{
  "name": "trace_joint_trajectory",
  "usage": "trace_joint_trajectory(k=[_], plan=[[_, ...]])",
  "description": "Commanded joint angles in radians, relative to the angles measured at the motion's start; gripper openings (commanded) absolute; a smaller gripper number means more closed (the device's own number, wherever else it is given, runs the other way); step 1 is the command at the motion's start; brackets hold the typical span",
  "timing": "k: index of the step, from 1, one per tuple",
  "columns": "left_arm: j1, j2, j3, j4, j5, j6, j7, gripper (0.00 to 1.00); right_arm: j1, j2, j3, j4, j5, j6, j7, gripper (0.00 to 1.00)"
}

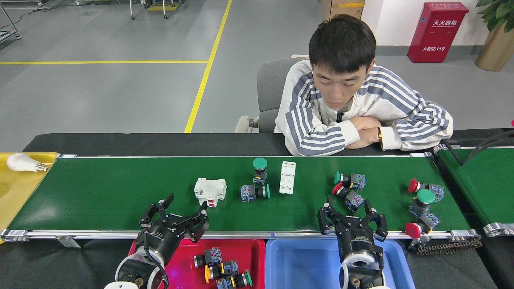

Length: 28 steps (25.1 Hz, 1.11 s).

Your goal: Pick switch part from conveyor to tray

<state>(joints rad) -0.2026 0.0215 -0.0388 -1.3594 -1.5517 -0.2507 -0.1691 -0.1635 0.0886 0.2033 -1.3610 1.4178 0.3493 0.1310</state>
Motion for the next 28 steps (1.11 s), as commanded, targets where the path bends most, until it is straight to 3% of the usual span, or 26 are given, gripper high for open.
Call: trace_joint_trajectory(k=[1,6,7,8,10,11,13,19,23,25,26,27,28], plan=[[-0.024,-0.002,0.000,0.005,-0.001,0.004,0.003,1.00,-0.025,-0.004,0.013,0.000,0.001,0.005,0.018,0.98],[-0.052,0.000,0.004,0.051,-0.001,0.004,0.003,1.00,-0.113,0.020,0.025,0.120,-0.002,0.010,0.032,0.98],[-0.060,0.000,0.005,0.062,-0.001,0.005,0.003,1.00,-0.137,0.030,0.025,0.152,-0.002,0.010,0.032,0.92],[-0.067,0.000,0.005,0.071,-0.001,0.007,0.003,1.00,-0.153,0.034,0.028,0.172,-0.002,0.007,0.032,0.82],[-0.093,0.006,0.004,0.097,-0.001,0.033,0.003,1.00,-0.180,0.026,0.070,0.209,0.001,0.002,0.032,0.38],[-0.106,0.011,0.004,0.112,-0.001,0.047,0.003,1.00,-0.188,0.022,0.093,0.214,0.001,0.002,0.032,0.24],[-0.127,0.015,0.005,0.145,-0.001,0.065,0.003,1.00,-0.191,0.002,0.114,0.214,-0.003,-0.001,0.032,0.09],[-0.185,0.020,0.007,0.247,-0.001,0.090,0.005,1.00,-0.177,-0.003,0.156,0.168,-0.005,-0.044,0.022,0.02],[-0.198,0.021,0.010,0.278,-0.001,0.110,0.005,1.00,-0.088,-0.059,0.242,-0.027,-0.003,-0.334,0.018,0.02],[-0.212,0.035,0.010,0.302,-0.001,0.160,0.005,1.00,-0.030,-0.066,0.275,-0.130,0.003,-0.481,0.018,0.04],[-0.221,0.038,0.010,0.315,-0.001,0.189,0.006,0.98,-0.022,-0.066,0.314,-0.148,0.004,-0.555,0.018,0.18],[-0.224,0.038,0.008,0.326,-0.001,0.209,0.006,0.96,-0.025,-0.066,0.350,-0.150,0.004,-0.595,0.018,0.50],[-0.227,0.035,0.008,0.341,-0.001,0.226,0.010,0.78,-0.028,-0.056,0.396,-0.144,0.013,-0.619,0.016,1.00]])
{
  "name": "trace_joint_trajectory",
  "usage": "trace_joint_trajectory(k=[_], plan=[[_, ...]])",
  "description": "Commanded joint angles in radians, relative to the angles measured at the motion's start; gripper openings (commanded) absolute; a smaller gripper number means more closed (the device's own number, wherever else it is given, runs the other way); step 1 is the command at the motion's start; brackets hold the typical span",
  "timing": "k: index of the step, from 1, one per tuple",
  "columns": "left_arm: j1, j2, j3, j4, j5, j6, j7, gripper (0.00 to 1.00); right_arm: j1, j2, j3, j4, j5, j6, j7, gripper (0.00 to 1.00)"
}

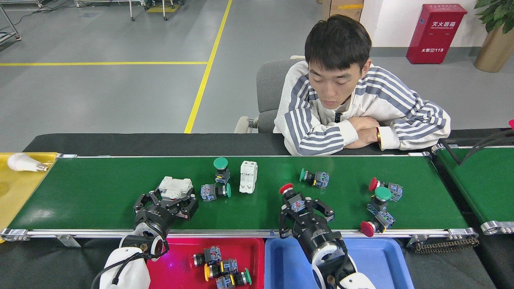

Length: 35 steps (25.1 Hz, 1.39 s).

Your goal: Pick switch part from conveyor to tray

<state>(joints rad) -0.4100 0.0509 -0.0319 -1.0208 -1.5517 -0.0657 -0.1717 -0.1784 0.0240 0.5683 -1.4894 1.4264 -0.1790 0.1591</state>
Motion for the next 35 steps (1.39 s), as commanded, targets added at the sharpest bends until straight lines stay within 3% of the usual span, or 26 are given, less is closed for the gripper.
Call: trace_joint_trajectory(k=[1,3,5,8,9,13,17,20,22,25,28,29,31,34,35], plan=[[-0.020,0.006,0.001,0.007,-0.001,0.038,0.011,0.56,-0.015,0.008,0.060,-0.012,0.006,-0.099,-0.013,1.00],[-0.018,0.001,0.004,0.005,0.012,0.023,0.012,0.14,-0.013,0.005,0.088,-0.014,0.006,-0.099,-0.018,1.00],[-0.006,-0.003,0.006,-0.015,0.018,0.010,0.018,0.06,-0.007,0.005,0.091,-0.014,0.006,-0.096,-0.018,1.00],[0.065,0.014,0.006,-0.145,0.019,0.007,0.049,0.04,0.014,0.004,0.064,-0.058,-0.003,-0.073,-0.018,1.00],[0.102,0.023,0.012,-0.216,0.019,-0.008,0.049,0.04,0.057,-0.001,0.010,-0.100,-0.004,-0.034,-0.019,1.00],[0.235,0.047,0.115,-0.438,0.019,-0.204,0.049,0.04,0.315,-0.001,-0.257,-0.252,-0.004,0.162,-0.151,1.00],[0.385,0.040,0.133,-0.608,0.019,-0.441,0.049,0.06,0.476,0.010,-0.469,-0.270,-0.007,0.227,-0.343,1.00],[0.453,-0.028,0.118,-0.674,0.019,-0.631,0.049,0.07,0.496,0.011,-0.550,-0.262,-0.044,0.228,-0.345,1.00],[0.470,-0.095,0.061,-0.674,0.009,-0.697,0.047,0.07,0.493,0.011,-0.553,-0.259,-0.057,0.228,-0.340,1.00],[0.471,-0.134,-0.118,-0.676,-0.031,-0.686,0.044,0.07,0.485,0.002,-0.551,-0.259,-0.055,0.222,-0.323,1.00],[0.470,-0.158,-0.275,-0.677,-0.037,-0.582,0.037,0.07,0.484,0.001,-0.550,-0.261,-0.055,0.217,-0.314,1.00],[0.462,-0.160,-0.324,-0.673,-0.037,-0.531,0.029,0.09,0.485,-0.001,-0.548,-0.261,-0.055,0.216,-0.314,1.00],[0.461,-0.161,-0.373,-0.668,-0.034,-0.459,0.017,0.27,0.485,-0.006,-0.548,-0.261,-0.055,0.200,-0.314,1.00],[0.484,-0.161,-0.402,-0.668,-0.037,-0.335,0.018,0.94,0.493,-0.019,-0.574,-0.265,-0.060,0.193,-0.314,1.00],[0.499,-0.161,-0.413,-0.668,-0.034,-0.313,0.020,0.99,0.494,-0.033,-0.604,-0.264,-0.061,0.194,-0.314,1.00]])
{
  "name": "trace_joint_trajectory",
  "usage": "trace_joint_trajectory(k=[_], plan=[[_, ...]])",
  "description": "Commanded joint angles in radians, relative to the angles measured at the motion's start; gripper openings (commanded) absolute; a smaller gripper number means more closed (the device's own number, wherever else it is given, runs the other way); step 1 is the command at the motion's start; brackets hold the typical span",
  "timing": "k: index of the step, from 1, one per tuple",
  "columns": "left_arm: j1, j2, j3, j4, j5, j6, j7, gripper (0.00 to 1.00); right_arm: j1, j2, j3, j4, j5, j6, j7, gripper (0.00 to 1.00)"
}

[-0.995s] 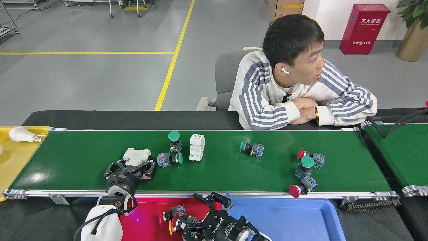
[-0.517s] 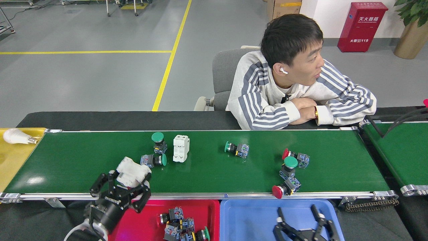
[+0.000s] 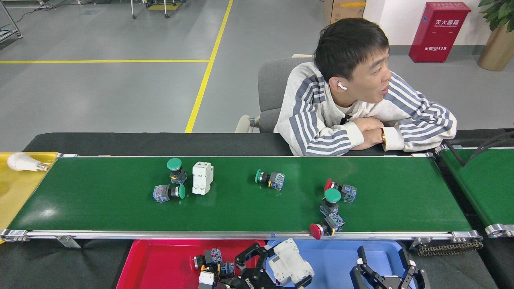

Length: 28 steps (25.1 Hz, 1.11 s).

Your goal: Pick switch part from conveyor to tray

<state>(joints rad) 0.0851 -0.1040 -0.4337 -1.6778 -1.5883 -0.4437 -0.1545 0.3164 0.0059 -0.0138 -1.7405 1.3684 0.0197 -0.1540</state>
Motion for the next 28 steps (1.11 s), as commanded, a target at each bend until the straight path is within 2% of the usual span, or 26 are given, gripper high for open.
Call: trace_joint_trajectory(k=[1,6,10,13,15,17,20,22,24,28], plan=[[0.010,-0.006,-0.016,-0.013,0.007,0.072,0.004,0.99,0.000,-0.018,-0.048,-0.013,-0.009,-0.006,0.001,1.00],[0.025,-0.005,0.000,-0.025,0.048,0.079,0.006,1.00,-0.002,-0.047,-0.097,-0.010,-0.051,-0.009,0.037,1.00],[0.027,-0.005,0.081,-0.071,0.050,0.122,0.007,1.00,-0.014,-0.064,-0.094,0.003,-0.051,-0.014,0.045,1.00],[0.031,-0.003,0.196,-0.099,0.050,0.194,0.009,1.00,-0.053,-0.086,-0.086,0.006,-0.049,-0.086,0.077,1.00],[0.027,0.006,0.358,-0.099,0.048,0.260,0.010,1.00,-0.089,-0.087,-0.078,0.006,-0.049,-0.176,0.163,1.00],[0.027,0.040,0.529,-0.095,0.048,0.255,0.010,1.00,-0.143,-0.080,-0.043,0.010,-0.048,-0.237,0.231,1.00],[0.045,0.159,0.714,-0.048,0.077,0.161,0.015,1.00,-0.232,-0.086,0.067,0.052,-0.048,-0.265,0.307,1.00],[0.058,0.202,0.741,0.000,0.160,0.115,0.015,1.00,-0.287,-0.084,0.146,0.091,-0.048,-0.265,0.347,1.00],[0.058,0.213,0.741,0.015,0.199,0.109,0.015,1.00,-0.329,-0.080,0.201,0.124,-0.048,-0.265,0.356,1.00],[0.027,0.224,0.739,0.050,0.205,0.103,0.013,1.00,-0.407,-0.072,0.319,0.187,-0.048,-0.265,0.379,1.00]])
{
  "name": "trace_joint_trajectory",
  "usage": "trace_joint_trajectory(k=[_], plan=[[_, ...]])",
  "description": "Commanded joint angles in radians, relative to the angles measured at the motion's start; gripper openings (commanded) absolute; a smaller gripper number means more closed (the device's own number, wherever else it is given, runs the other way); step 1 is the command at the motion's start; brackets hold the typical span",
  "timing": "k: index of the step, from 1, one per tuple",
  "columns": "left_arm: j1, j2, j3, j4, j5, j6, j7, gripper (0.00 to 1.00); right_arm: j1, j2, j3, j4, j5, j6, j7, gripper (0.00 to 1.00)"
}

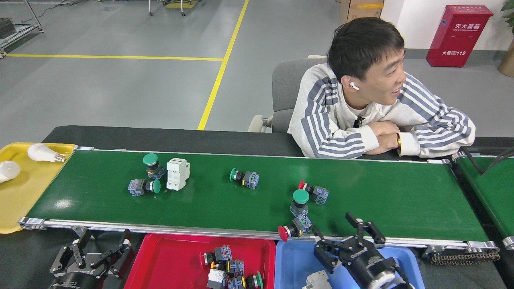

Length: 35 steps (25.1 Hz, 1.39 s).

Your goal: Pick switch part from conveyor to tray

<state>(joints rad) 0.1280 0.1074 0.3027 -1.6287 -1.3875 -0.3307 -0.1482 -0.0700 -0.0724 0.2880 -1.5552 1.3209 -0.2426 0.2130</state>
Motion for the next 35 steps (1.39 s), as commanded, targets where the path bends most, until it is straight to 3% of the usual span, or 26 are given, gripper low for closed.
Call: trace_joint_trajectory(k=[1,9,16,20,22,23,28,33,35], plan=[[-0.044,0.026,0.001,0.036,0.004,-0.018,0.007,1.00,-0.037,0.017,0.042,0.018,0.000,-0.004,0.017,1.00],[-0.335,0.126,-0.007,0.374,0.004,-0.071,0.007,1.00,-0.175,0.118,0.145,0.210,0.007,0.005,0.020,1.00],[-0.396,0.118,-0.070,0.402,0.001,-0.133,0.007,1.00,-0.355,0.229,0.149,0.443,0.012,0.011,0.017,0.97],[-0.470,0.110,-0.155,0.460,-0.001,-0.130,0.007,1.00,-0.416,0.235,0.194,0.520,0.009,0.009,0.013,0.69],[-0.505,0.100,-0.185,0.503,-0.004,-0.120,0.007,1.00,-0.435,0.235,0.215,0.549,0.011,0.008,0.013,0.38],[-0.522,0.097,-0.188,0.526,-0.005,-0.116,0.007,1.00,-0.442,0.235,0.223,0.560,0.011,0.003,0.011,0.29],[-0.604,0.109,-0.189,0.635,-0.007,-0.041,0.010,1.00,-0.450,0.235,0.266,0.567,0.001,-0.004,0.011,0.09],[-0.630,0.130,-0.189,0.708,-0.010,0.058,0.039,0.99,-0.450,0.235,0.276,0.541,0.000,-0.032,0.011,0.06],[-0.630,0.146,-0.189,0.727,-0.016,0.121,0.048,0.99,-0.439,0.237,0.281,0.480,0.000,-0.093,0.014,0.06]])
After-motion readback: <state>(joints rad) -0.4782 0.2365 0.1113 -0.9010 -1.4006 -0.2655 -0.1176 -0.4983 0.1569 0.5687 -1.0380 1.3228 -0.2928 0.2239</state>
